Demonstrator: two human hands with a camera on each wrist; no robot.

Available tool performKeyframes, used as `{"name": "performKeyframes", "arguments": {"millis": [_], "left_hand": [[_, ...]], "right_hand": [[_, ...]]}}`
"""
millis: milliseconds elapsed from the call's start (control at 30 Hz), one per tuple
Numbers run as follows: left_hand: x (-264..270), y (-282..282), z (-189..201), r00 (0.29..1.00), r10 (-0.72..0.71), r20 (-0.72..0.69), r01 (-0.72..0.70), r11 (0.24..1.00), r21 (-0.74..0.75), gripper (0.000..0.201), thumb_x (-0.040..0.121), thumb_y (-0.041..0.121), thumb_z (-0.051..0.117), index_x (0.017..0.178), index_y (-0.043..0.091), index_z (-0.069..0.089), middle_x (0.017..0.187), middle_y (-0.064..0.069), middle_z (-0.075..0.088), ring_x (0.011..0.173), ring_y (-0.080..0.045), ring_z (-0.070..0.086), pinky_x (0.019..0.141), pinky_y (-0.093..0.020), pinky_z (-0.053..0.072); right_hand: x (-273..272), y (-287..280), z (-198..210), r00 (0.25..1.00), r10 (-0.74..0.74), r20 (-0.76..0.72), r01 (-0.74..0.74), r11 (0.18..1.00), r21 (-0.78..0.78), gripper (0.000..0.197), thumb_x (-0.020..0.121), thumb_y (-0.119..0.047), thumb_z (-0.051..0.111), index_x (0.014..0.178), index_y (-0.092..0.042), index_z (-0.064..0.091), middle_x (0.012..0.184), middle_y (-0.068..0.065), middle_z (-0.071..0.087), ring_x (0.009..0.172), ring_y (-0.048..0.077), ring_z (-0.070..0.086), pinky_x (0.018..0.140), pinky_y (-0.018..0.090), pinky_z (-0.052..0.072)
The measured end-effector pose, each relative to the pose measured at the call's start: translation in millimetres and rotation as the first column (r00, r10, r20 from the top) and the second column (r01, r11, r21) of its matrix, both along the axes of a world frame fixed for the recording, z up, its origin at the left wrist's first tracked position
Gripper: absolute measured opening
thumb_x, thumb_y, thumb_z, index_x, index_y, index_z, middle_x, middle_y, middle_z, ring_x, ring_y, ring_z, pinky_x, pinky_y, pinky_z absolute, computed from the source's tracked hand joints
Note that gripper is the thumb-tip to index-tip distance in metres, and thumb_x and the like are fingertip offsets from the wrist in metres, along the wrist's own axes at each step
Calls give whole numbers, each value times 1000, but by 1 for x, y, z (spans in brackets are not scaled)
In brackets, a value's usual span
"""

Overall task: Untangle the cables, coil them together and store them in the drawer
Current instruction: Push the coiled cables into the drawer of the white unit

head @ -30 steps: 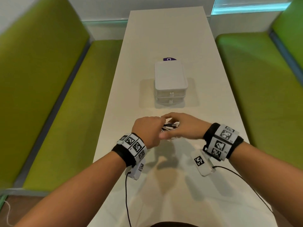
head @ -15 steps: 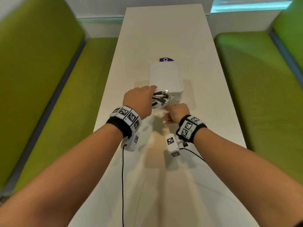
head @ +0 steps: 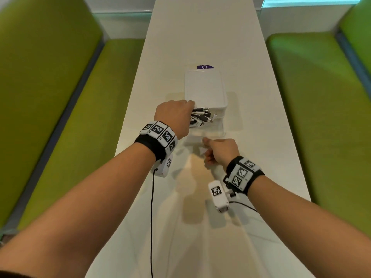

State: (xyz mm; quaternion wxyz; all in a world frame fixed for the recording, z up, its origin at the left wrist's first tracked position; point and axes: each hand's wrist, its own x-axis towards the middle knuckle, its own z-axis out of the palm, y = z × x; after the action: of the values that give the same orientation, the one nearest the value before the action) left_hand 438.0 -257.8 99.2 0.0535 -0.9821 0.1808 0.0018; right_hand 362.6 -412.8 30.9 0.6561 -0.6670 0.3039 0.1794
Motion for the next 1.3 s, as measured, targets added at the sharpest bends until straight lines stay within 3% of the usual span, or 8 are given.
{"name": "performKeyframes", "arguments": {"millis": [300, 400, 500, 600, 767, 967, 1133, 1300], "left_hand": [[-4, 0, 5, 999, -3, -41, 3, 1000, -22, 48, 81, 18, 62, 127, 22, 51, 101, -1, 63, 82, -28, 62, 61, -34, 41], [-8, 0, 8, 999, 5, -42, -7, 999, -52, 50, 81, 17, 62, 130, 23, 49, 101, 0, 63, 79, -27, 61, 61, -35, 45], [-25, -2, 7, 999, 3, -32, -7, 991, -134, 63, 80, 18, 63, 139, 24, 42, 103, 2, 63, 78, -24, 62, 62, -36, 53], [-47, -12, -1, 988, 50, -144, -76, 981, -176, 51, 75, 21, 63, 124, 22, 48, 88, 3, 62, 65, -21, 58, 53, -31, 46], [-51, -38, -10, 954, 148, -262, -188, 973, -135, 26, 72, 29, 62, 93, 18, 50, 68, 4, 50, 61, -21, 54, 58, -29, 42], [-30, -65, -22, 953, 172, -251, -199, 976, -90, 29, 82, 41, 63, 70, 18, 49, 67, 0, 50, 79, -26, 63, 74, -33, 50], [-23, -76, -49, 977, 150, -154, -135, 986, 102, 54, 85, 58, 60, 110, 10, 60, 105, -9, 60, 104, -32, 57, 90, -41, 41], [-23, -82, -59, 975, 170, -141, -158, 983, 92, 53, 84, 61, 52, 105, 13, 63, 102, -7, 57, 105, -33, 49, 89, -43, 32]], "right_hand": [[-52, -5, -2, 998, 27, -56, -20, 994, 112, 32, 94, -28, 70, 103, 3, 70, 64, 14, 54, 53, 26, 50, 47, 29, 43], [-53, -12, 8, 981, 191, -35, -194, 978, -81, 35, 96, -27, 66, 96, 7, 71, 56, 14, 59, 47, 26, 55, 43, 28, 48], [-53, -25, 8, 956, 291, -45, -289, 894, -344, 22, 91, -22, 62, 92, 0, 68, 69, 14, 68, 55, 26, 60, 55, 34, 54], [-45, -40, 6, 980, 197, 37, -155, 863, -482, 15, 91, -24, 61, 92, -9, 62, 87, 6, 66, 78, 24, 62, 62, 29, 46], [-17, -44, 12, 968, 165, 188, -42, 847, -530, 30, 89, -47, 68, 100, -21, 57, 88, -5, 61, 80, 11, 60, 70, 32, 45], [-4, -39, 3, 952, 240, 189, -104, 836, -539, 16, 92, -15, 65, 106, -14, 58, 77, 0, 60, 62, 11, 59, 53, 25, 47], [-2, -42, -3, 930, 280, 237, -97, 811, -578, 13, 86, -11, 70, 94, -12, 60, 69, -1, 58, 60, 12, 55, 54, 25, 42], [1, -44, -6, 912, 321, 257, -117, 802, -586, 13, 82, -10, 72, 88, -12, 60, 68, 2, 59, 63, 20, 55, 63, 32, 50]]}}
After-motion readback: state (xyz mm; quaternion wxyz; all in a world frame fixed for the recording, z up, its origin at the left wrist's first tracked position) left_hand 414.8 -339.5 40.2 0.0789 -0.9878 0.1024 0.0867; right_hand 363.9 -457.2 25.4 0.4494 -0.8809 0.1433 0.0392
